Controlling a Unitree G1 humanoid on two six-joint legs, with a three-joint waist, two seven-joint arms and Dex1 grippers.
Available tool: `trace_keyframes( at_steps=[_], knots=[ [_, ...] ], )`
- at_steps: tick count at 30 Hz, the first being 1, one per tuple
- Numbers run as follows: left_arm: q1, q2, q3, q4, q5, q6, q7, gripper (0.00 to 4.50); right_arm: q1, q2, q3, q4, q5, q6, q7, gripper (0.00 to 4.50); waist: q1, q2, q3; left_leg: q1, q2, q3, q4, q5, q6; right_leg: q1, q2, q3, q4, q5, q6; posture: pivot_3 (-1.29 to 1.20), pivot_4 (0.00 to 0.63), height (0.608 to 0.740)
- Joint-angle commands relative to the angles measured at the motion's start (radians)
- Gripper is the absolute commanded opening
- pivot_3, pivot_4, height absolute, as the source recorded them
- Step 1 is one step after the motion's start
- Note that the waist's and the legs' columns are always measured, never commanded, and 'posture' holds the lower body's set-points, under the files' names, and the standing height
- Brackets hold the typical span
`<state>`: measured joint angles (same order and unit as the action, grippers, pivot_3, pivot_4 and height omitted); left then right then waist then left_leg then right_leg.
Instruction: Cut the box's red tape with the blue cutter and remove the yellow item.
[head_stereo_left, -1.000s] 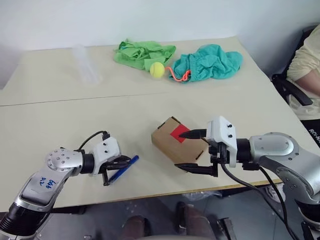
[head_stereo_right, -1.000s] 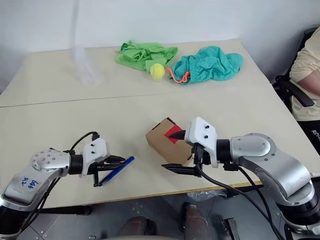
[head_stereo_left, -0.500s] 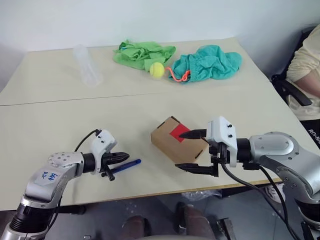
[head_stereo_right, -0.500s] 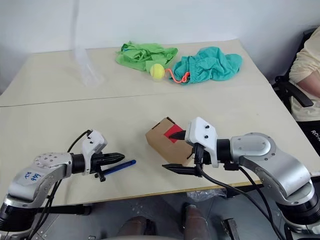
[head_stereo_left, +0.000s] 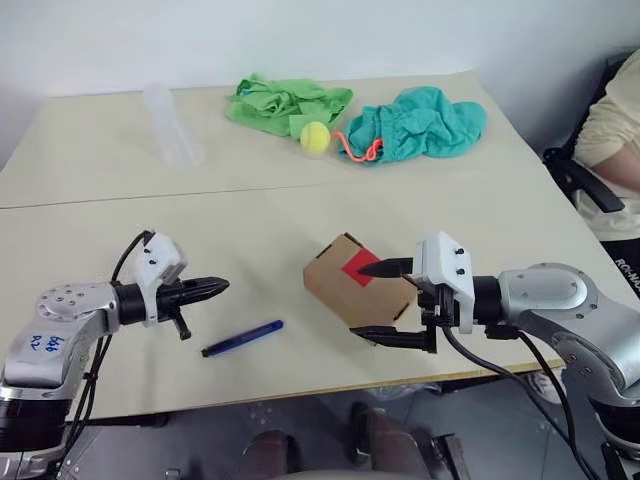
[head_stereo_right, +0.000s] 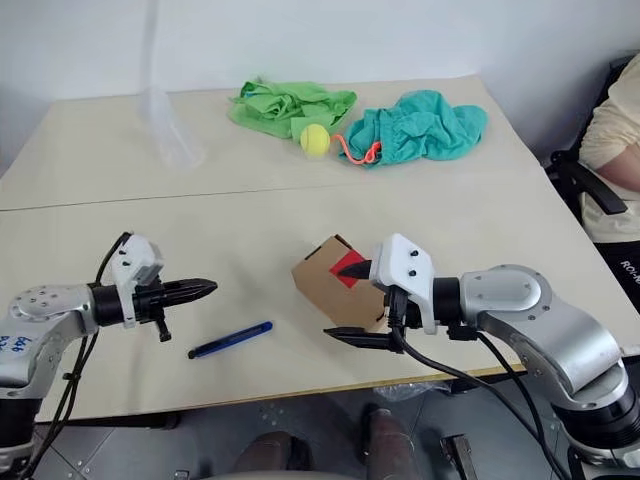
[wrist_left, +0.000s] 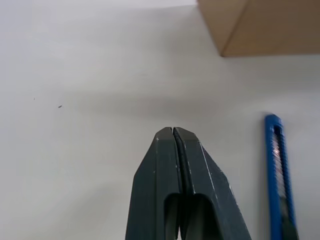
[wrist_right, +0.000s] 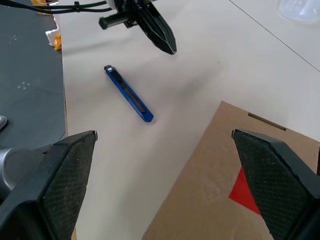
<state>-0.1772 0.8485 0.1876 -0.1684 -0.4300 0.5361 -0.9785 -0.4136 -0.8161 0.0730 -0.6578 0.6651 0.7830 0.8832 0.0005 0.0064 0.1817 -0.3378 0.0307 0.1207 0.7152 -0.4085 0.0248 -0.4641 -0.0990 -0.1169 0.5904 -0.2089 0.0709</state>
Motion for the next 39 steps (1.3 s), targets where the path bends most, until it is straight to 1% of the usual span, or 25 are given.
trace_keyframes(
  at_steps=[1,2,6,8,10,12,13,14,18,21,24,26,28,31,36,39],
  knots=[
    [0.006,0.043,0.009,-0.028,-0.027,0.007,-0.056,0.63,-0.007,0.004,-0.001,-0.023,-0.002,-0.026,0.005,4.50,-0.001,0.000,0.000,0.000,0.000,0.000,0.000,0.000,0.000,0.000,0.000,0.000,0.000,0.000,0.000,0.00,0.150,0.740],
    [0.007,0.046,0.007,-0.039,-0.033,0.009,-0.066,0.87,-0.007,0.004,0.000,-0.024,-0.003,-0.026,0.005,4.50,-0.001,0.000,0.000,0.000,0.000,0.000,0.000,0.000,0.000,0.000,0.000,0.000,0.000,0.000,0.000,0.00,0.150,0.740],
    [0.032,0.053,0.002,-0.078,-0.066,0.026,-0.107,2.13,-0.010,0.006,0.004,-0.021,-0.006,-0.030,0.007,4.50,-0.002,0.000,0.000,0.000,0.000,0.001,0.000,0.000,0.000,0.000,0.000,0.000,0.000,0.000,0.000,0.00,0.150,0.740],
    [0.044,0.055,0.003,-0.083,-0.067,0.023,-0.117,2.78,-0.011,0.007,0.004,-0.020,-0.007,-0.031,0.007,4.50,-0.003,0.000,0.000,0.000,0.000,0.001,0.000,0.000,0.000,0.000,0.001,0.000,0.000,0.000,0.000,0.00,0.150,0.740],
    [0.045,0.053,0.001,-0.076,-0.065,0.021,-0.123,3.34,-0.012,0.006,0.006,-0.016,-0.009,-0.033,0.008,4.50,-0.002,0.000,0.000,0.000,0.000,0.001,0.000,0.000,0.000,0.000,0.001,0.000,0.000,0.000,0.000,0.00,0.150,0.740],
    [0.043,0.056,-0.008,-0.075,-0.064,0.015,-0.140,4.02,-0.016,0.007,0.008,-0.013,-0.010,-0.036,0.009,4.50,-0.002,0.000,0.000,0.001,0.000,0.002,0.000,0.000,-0.001,0.000,0.001,0.000,0.000,0.000,0.000,0.00,0.150,0.740],
    [0.042,0.056,-0.013,-0.073,-0.059,0.009,-0.146,4.32,-0.017,0.006,0.009,-0.012,-0.011,-0.037,0.010,4.50,-0.002,0.000,0.000,0.001,0.000,0.002,0.000,0.000,-0.001,0.000,0.001,0.000,0.000,0.000,0.000,0.00,0.150,0.740],
    [0.042,0.059,-0.018,-0.071,-0.052,0.007,-0.150,4.48,-0.017,0.006,0.009,-0.010,-0.012,-0.038,0.011,4.50,-0.002,0.000,0.000,0.001,0.001,0.002,0.000,0.000,-0.001,0.000,0.001,0.000,0.000,0.000,0.000,0.00,0.150,0.740],
    [0.034,0.052,-0.035,-0.039,0.003,-0.044,-0.127,4.48,-0.020,0.007,0.008,-0.003,-0.016,-0.040,0.017,4.50,-0.002,0.000,0.000,0.001,0.000,0.002,0.000,0.000,-0.001,0.000,0.001,0.000,0.000,0.000,0.000,0.00,0.150,0.740],
    [0.027,0.033,-0.041,0.004,0.062,-0.089,-0.062,4.48,-0.020,0.008,0.008,-0.001,-0.017,-0.040,0.020,4.50,-0.002,0.000,0.000,0.001,0.000,0.002,0.000,0.000,-0.001,0.000,0.001,0.000,0.000,0.000,0.000,0.00,0.150,0.740],
    [0.020,0.026,-0.042,0.019,0.110,-0.077,0.016,4.48,-0.019,0.010,0.007,-0.002,-0.017,-0.037,0.020,4.50,-0.002,0.000,0.000,0.001,0.000,0.002,0.000,0.000,-0.001,0.000,0.001,0.000,0.000,0.000,0.000,0.00,0.150,0.740],
    [0.037,0.049,-0.051,0.001,0.136,-0.053,0.031,4.48,-0.018,0.010,0.007,-0.004,-0.016,-0.036,0.021,4.50,-0.002,0.000,0.000,0.001,0.001,0.002,0.000,0.000,0.000,0.000,0.001,0.000,0.000,0.000,0.000,0.00,0.150,0.740],
    [0.067,0.072,-0.050,-0.018,0.137,-0.041,0.012,4.48,-0.018,0.010,0.006,-0.003,-0.015,-0.035,0.021,4.50,-0.002,0.000,0.000,0.001,0.001,0.002,0.000,-0.001,0.000,0.000,0.001,0.000,0.000,0.000,0.000,0.00,0.150,0.740],
    [0.123,0.132,-0.044,-0.018,0.153,-0.037,-0.024,4.48,-0.018,0.010,0.008,-0.001,-0.016,-0.036,0.025,4.50,-0.005,0.000,0.000,0.001,0.001,0.002,0.000,-0.001,0.000,-0.001,0.001,0.000,0.000,0.000,0.000,0.00,0.150,0.740],
    [0.198,0.218,-0.038,-0.022,0.158,-0.078,-0.100,4.48,-0.024,0.013,0.014,0.005,-0.018,-0.036,0.030,4.50,-0.006,0.000,0.000,0.002,0.002,0.003,0.000,-0.001,-0.001,-0.001,0.001,0.000,0.001,-0.001,-0.001,0.00,0.150,0.740],
    [0.225,0.236,-0.034,-0.042,0.146,-0.074,-0.119,4.48,-0.026,0.014,0.016,0.007,-0.018,-0.037,0.033,4.50,-0.006,0.000,0.000,0.002,0.002,0.003,0.000,-0.001,-0.001,-0.001,0.001,0.000,0.001,-0.001,-0.001,0.00,0.150,0.740]
  ],
)
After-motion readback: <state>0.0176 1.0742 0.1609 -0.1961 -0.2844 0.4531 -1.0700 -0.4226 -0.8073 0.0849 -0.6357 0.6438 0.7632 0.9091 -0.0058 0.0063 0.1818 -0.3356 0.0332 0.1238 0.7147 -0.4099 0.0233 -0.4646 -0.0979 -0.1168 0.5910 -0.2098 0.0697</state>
